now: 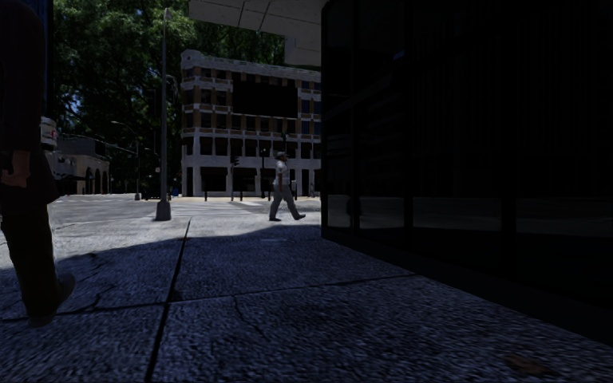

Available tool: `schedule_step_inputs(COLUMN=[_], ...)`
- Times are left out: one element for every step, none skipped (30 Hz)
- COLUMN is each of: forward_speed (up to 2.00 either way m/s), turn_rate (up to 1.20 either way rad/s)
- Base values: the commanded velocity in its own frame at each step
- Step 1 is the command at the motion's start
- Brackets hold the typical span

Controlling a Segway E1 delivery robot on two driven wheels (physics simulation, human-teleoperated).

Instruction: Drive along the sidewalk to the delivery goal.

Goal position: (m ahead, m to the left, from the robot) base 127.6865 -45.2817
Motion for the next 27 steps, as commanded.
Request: schedule_step_inputs(forward_speed=[2.0, 2.0, 2.0, 2.0, 2.0, 2.0, 2.0, 2.0, 2.0, 2.0, 2.0, 2.0, 2.0, 2.0, 2.0, 2.0, 2.0, 2.0, 2.0, 2.0, 2.0, 2.0, 2.0, 2.0, 2.0, 2.0, 2.0], turn_rate=[0.0, 0.0, 0.0, 0.0, 0.0, 0.0, 0.0, 0.0, 0.05, 0.14, 0.14, 0.18, 0.19, 0.21, 0.21, 0.21, 0.22, 0.22, 0.22, 0.22, 0.22, 0.22, 0.23, 0.24, 0.32, 0.32, 0.34])
